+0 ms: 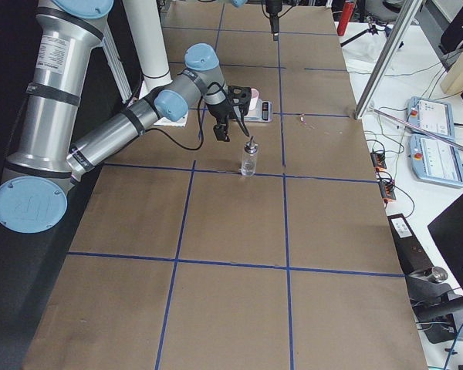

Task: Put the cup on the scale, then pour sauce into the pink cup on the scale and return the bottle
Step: 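Withdraw the left arm from the scale while the right arm reaches toward the bottle, then grasp the glass sauce bottle by its metal cap with the right gripper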

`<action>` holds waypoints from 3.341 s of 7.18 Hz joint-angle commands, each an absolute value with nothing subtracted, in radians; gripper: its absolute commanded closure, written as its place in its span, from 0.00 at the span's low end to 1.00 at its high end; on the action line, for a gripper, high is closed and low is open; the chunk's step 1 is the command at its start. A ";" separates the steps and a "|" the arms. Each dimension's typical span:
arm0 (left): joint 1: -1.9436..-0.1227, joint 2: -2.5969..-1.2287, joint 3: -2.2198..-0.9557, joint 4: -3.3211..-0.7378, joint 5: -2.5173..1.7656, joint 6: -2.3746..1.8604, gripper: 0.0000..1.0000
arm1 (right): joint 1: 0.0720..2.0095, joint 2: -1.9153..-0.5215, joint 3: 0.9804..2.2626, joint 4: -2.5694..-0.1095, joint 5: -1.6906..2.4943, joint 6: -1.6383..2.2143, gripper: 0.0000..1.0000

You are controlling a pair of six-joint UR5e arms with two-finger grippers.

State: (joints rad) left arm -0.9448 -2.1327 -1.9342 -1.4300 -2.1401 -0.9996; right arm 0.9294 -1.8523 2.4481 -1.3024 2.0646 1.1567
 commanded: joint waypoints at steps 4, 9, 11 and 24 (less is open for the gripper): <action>-1.197 -1.798 -1.949 -1.439 -2.129 -0.082 0.00 | 0.427 -1.891 2.384 -1.172 1.401 1.368 0.00; -1.316 -1.747 -1.848 -1.500 -2.066 0.176 0.00 | 0.324 -1.697 2.137 -1.118 1.060 1.370 0.00; -1.318 -1.750 -1.848 -1.500 -2.066 0.175 0.00 | 0.322 -1.677 2.082 -1.117 1.020 1.371 0.00; -1.321 -1.773 -1.836 -1.499 -2.065 0.166 0.00 | 0.325 -1.592 1.881 -1.034 0.933 1.313 0.00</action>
